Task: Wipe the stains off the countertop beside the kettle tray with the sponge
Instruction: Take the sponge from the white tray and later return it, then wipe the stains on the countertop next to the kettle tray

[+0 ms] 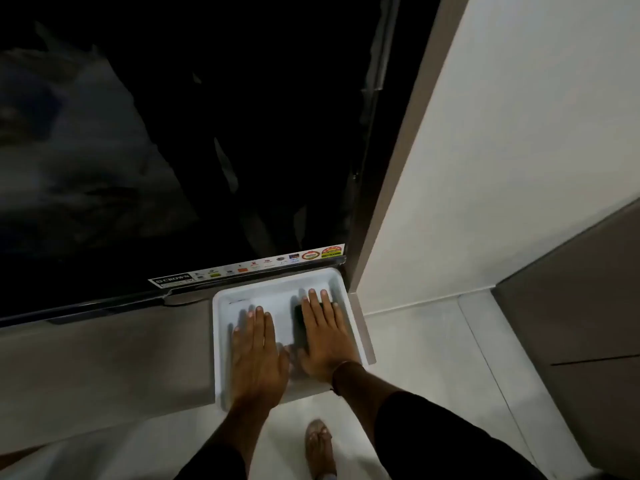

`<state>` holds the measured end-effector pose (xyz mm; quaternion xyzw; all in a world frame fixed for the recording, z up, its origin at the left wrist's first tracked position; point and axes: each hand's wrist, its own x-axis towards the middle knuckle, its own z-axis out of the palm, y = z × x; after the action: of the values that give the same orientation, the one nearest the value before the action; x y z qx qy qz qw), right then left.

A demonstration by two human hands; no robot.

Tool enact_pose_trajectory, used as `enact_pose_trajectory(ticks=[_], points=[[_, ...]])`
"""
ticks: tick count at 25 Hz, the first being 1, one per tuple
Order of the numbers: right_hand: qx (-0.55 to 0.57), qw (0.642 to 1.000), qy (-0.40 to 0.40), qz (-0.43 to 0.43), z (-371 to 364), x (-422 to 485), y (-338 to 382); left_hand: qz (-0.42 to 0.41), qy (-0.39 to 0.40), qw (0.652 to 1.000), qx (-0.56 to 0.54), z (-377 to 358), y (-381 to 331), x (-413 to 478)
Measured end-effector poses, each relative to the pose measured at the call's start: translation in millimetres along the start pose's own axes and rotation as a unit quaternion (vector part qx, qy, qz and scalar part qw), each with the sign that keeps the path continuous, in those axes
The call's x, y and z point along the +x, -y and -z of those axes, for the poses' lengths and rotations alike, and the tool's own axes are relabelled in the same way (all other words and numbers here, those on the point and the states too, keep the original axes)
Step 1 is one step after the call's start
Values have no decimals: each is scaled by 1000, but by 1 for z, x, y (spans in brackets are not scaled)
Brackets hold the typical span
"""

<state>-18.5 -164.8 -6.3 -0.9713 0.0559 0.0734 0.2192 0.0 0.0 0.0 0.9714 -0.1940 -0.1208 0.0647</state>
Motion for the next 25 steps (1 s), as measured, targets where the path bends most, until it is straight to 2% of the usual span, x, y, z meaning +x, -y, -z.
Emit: enact_pose_trajectory(ticks=[2,5,13,17,20,25], points=[[-24,999,27,-10,-3,7,-4,9,-5,999,-52,-1,6,2],[-37,998,55,-20,-11,10,-15,-3,-9,999,-50,-6,7,4],[-38,999,19,-19,-11,5,-5,-38,-14,999,-20,20,-8,6],[16,998,-47,23,20,-16,3,-61,-33,997,21,38,-31,7],[20,993,-107,36,43,-44,-10,-104,-31,994,10,50,-62,5],[-12,979,-185,-87,94,-107,-104,-224,-9,974,29,57,-162,14]])
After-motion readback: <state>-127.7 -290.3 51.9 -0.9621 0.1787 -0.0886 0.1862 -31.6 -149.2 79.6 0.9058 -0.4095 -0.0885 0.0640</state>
